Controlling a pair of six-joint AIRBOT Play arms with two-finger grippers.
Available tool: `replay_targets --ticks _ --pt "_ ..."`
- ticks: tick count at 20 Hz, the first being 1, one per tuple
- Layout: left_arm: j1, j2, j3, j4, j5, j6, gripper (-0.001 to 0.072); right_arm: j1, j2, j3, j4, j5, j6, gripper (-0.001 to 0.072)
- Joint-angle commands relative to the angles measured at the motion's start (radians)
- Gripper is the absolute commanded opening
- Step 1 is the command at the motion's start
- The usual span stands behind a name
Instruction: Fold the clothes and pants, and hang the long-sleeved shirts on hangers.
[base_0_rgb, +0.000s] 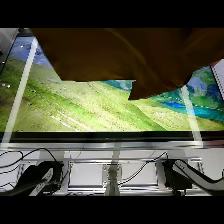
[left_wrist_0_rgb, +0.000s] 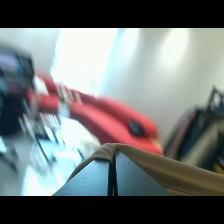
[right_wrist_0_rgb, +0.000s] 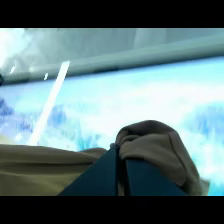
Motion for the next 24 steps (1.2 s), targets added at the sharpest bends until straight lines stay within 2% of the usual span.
replay_targets --ticks 1,7,10,12,15,18,21,24 --pt "0.014 0.148 0.001 0.153 0.051 0.000 0.0013 0.000 0.180 0.000 -0.002 -0.016 -0.002 0.0016" --pt "0.014 0.269 0.001 0.331 0.050 -0.001 0.0013 0.000 0.438 0.000 -0.232 -0.198 -0.031 0.0016" --pt "0.014 0.234 -0.013 0.357 0.001 -0.001 0.0013 0.000 0.444 0.000 -0.239 -0.194 -0.031 0.0016" --pt "0.014 0.167 -0.035 0.357 -0.105 -0.008 0.0013 0.000 0.396 -0.015 -0.218 -0.163 -0.030 0.0015" --pt "0.014 0.006 -0.080 0.358 -0.282 -0.113 0.0013 0.000 0.272 -0.067 -0.170 0.008 -0.027 0.0016" --pt "0.014 -0.196 -0.129 0.358 -0.336 -0.121 0.0014 0.000 0.118 -0.173 -0.060 0.104 -0.021 0.0016" --pt "0.014 -0.434 -0.135 0.357 -0.319 -0.121 0.0014 0.031 -0.034 -0.333 -0.011 0.057 -0.032 0.0016" --pt "0.011 -0.632 -0.135 0.320 -0.261 -0.121 0.0014 0.141 -0.182 -0.493 -0.092 -0.122 -0.044 0.0017"
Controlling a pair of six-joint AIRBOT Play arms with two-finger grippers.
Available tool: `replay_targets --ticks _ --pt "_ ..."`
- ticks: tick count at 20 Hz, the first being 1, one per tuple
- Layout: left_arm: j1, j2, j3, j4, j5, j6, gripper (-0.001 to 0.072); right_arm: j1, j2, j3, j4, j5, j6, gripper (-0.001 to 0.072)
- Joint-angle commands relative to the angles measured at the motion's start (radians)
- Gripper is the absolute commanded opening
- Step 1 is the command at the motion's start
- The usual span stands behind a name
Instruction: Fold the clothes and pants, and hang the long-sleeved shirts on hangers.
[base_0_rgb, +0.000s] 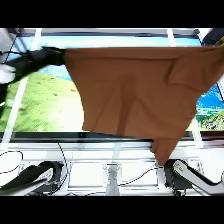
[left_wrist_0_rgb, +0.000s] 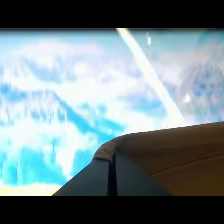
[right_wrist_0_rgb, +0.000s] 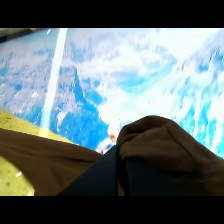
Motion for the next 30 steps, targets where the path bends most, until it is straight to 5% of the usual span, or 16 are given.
replay_targets --ticks 1,10,11,13,19,21,23,24,30 --pt "-0.002 -0.231 -0.006 -0.070 0.052 -0.006 0.0014 0.109 -0.174 -0.177 -0.043 -0.196 -0.025 0.0017" --pt "-0.013 -0.314 -0.005 -0.165 0.359 -0.007 0.0029 0.345 -0.357 -0.228 -0.047 -0.787 -0.027 0.0018" --pt "-0.013 -0.314 -0.005 -0.165 0.362 -0.007 0.0124 0.344 -0.357 -0.228 -0.047 -0.805 -0.027 0.0075" --pt "-0.013 -0.310 -0.005 -0.166 0.358 -0.008 0.0720 0.326 -0.357 -0.228 -0.076 -0.807 -0.025 0.0540" --pt "0.077 -0.174 -0.005 -0.066 0.269 -0.006 0.0718 0.061 -0.323 -0.220 -0.282 -0.413 0.083 0.0546" --pt "0.145 -0.109 -0.005 -0.066 0.152 -0.006 0.0711 -0.054 -0.327 -0.227 -0.344 -0.156 -0.006 0.0545" --pt "0.211 -0.059 -0.005 -0.066 0.049 -0.006 0.0711 -0.128 -0.338 -0.269 -0.370 0.031 -0.117 0.0427" --pt "0.241 -0.039 -0.005 -0.066 0.003 -0.006 0.0711 -0.149 -0.341 -0.309 -0.365 0.078 -0.155 0.0426" --pt "0.285 -0.012 -0.006 -0.067 -0.085 -0.006 0.0711 -0.105 -0.341 -0.628 -0.241 -0.030 -0.259 0.0452"
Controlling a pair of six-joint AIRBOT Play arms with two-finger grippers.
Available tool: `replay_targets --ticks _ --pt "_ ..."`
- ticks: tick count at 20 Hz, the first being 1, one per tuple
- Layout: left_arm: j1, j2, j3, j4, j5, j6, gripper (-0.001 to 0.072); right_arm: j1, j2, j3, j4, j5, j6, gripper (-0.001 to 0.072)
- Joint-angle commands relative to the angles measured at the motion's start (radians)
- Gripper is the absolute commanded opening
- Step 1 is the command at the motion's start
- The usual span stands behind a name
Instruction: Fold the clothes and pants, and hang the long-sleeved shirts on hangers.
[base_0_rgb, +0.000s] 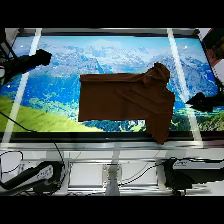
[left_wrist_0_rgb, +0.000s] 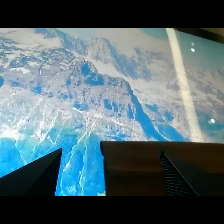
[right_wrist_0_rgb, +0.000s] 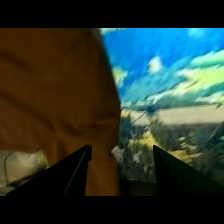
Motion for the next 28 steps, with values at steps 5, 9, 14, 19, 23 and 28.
replay_targets --ticks 5,9,14,19,23,28 --pt "0.016 0.015 0.000 0.000 -0.057 0.000 0.0711 0.109 -0.012 -0.204 0.082 -0.180 0.013 0.0448" --pt "0.017 0.015 0.000 0.003 -0.135 0.001 0.0711 0.139 -0.061 -0.204 0.117 -0.153 0.009 0.0422" --pt "0.022 0.014 0.000 0.054 -0.258 0.000 0.0710 0.139 -0.086 -0.204 0.204 -0.130 -0.142 0.0375" --pt "0.040 0.003 -0.012 0.086 -0.383 -0.055 0.0709 0.138 -0.085 -0.204 0.248 -0.151 -0.196 0.0181" --pt "0.060 -0.006 -0.161 0.090 -0.463 -0.060 0.0619 0.138 -0.085 -0.204 0.244 -0.146 -0.196 0.0017" --pt "0.060 -0.007 -0.409 0.089 -0.462 0.016 0.0616 0.138 -0.085 -0.204 0.243 -0.121 -0.195 0.0017"
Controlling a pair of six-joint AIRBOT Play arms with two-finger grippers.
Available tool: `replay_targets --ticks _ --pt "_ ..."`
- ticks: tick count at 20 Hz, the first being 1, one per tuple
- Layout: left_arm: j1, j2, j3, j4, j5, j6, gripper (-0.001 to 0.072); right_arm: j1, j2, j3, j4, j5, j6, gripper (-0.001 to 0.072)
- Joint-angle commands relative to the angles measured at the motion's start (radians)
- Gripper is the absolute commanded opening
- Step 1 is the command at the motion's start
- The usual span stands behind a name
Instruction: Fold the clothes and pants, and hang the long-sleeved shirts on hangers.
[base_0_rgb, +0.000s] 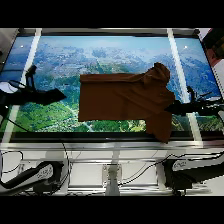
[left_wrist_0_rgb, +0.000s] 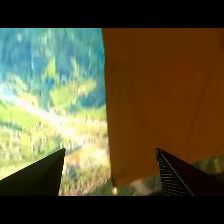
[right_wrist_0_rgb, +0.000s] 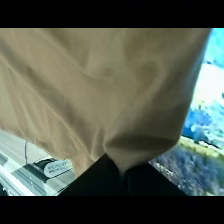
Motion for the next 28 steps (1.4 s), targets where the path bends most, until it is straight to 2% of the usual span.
replay_targets --ticks 1,4,10,12,18,19,22,23,28 --pt "0.002 -0.001 -0.148 -0.004 -0.020 0.054 0.0616 0.001 0.000 -0.001 0.002 0.015 -0.002 0.0017" --pt "0.002 -0.008 -0.209 -0.058 -0.020 0.093 0.0616 0.001 0.000 -0.001 0.002 0.014 -0.002 0.0017" --pt "-0.043 -0.143 -0.219 -0.144 -0.018 0.098 0.0611 0.001 0.002 -0.001 0.002 0.015 0.000 0.0017" --pt "-0.094 -0.195 -0.219 -0.161 -0.011 0.163 0.0612 0.001 0.002 -0.001 0.002 0.015 0.001 0.0017" --pt "-0.210 -0.280 -0.219 -0.204 0.171 0.164 0.0608 0.001 0.002 -0.001 0.002 0.056 0.000 0.0017" --pt "-0.212 -0.280 -0.218 -0.232 0.187 0.164 0.0548 0.001 0.002 -0.001 0.002 0.058 0.000 0.0017" --pt "-0.210 -0.280 -0.216 -0.265 0.190 0.164 0.0109 0.001 0.003 0.000 0.002 0.071 -0.001 0.0017" --pt "-0.209 -0.278 -0.214 -0.266 0.190 0.166 0.0016 0.001 0.011 0.000 0.001 0.067 -0.004 0.0016" --pt "-0.167 -0.185 -0.130 -0.296 0.150 0.172 0.0015 0.001 0.161 0.067 0.010 0.067 -0.023 0.0015"
